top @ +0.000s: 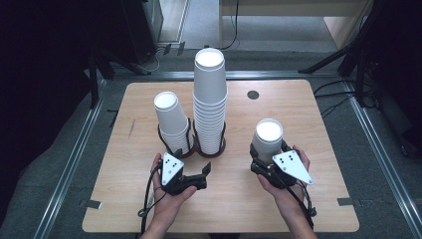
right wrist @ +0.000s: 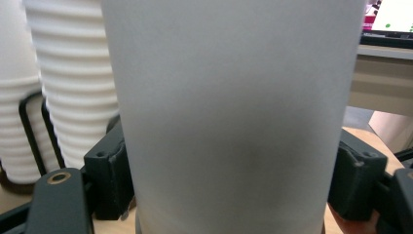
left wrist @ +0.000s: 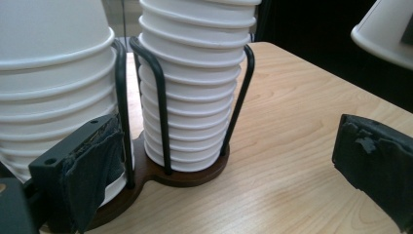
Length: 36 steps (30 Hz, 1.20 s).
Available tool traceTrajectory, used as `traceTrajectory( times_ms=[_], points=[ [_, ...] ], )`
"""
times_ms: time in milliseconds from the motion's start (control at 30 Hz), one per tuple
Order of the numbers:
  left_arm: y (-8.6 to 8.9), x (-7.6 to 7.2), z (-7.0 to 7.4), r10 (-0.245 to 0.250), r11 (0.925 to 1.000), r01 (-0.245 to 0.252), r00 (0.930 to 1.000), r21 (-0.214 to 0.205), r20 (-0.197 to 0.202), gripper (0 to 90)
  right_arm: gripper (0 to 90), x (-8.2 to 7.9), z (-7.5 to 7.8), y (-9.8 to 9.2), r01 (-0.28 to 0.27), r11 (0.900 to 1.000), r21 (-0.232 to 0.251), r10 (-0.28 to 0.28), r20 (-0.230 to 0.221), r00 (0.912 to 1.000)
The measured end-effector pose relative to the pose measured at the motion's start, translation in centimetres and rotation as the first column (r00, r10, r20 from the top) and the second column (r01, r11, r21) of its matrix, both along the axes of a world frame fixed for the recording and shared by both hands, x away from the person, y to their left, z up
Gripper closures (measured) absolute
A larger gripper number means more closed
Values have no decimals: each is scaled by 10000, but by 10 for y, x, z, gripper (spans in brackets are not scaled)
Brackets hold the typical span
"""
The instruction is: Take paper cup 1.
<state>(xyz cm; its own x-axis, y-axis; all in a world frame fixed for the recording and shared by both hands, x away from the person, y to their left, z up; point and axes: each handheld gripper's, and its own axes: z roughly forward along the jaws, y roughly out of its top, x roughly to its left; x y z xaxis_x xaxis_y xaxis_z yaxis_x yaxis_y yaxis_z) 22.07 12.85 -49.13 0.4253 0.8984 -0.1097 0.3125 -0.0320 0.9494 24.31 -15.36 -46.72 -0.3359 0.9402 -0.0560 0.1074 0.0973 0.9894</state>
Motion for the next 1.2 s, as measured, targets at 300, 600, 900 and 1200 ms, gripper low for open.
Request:
traceTrajectory(
  times_ms=[300, 600, 900, 1200],
  points=[
    [-3, -4, 3, -375, 9992, 375, 9993, -147, -29, 0, 197, -9, -22, 0, -16, 9968, -796, 1, -188, 9998],
    [-9, -10, 2, -752, 9972, 752, 9971, -18, -97, 0, 195, -21, -42, 9, -114, 9815, -1909, 109, -41, 9999],
    [-6, -13, 8, -1072, 9930, 1059, 9940, -527, -224, 0, 191, -26, -57, 19, -139, 9582, -2857, 191, 153, 9997],
    [-11, -12, 11, -1465, 9869, 1439, 9887, -726, -326, 0, 188, -32, -70, 38, -414, 9244, -3791, 595, 360, 9976]
  ],
)
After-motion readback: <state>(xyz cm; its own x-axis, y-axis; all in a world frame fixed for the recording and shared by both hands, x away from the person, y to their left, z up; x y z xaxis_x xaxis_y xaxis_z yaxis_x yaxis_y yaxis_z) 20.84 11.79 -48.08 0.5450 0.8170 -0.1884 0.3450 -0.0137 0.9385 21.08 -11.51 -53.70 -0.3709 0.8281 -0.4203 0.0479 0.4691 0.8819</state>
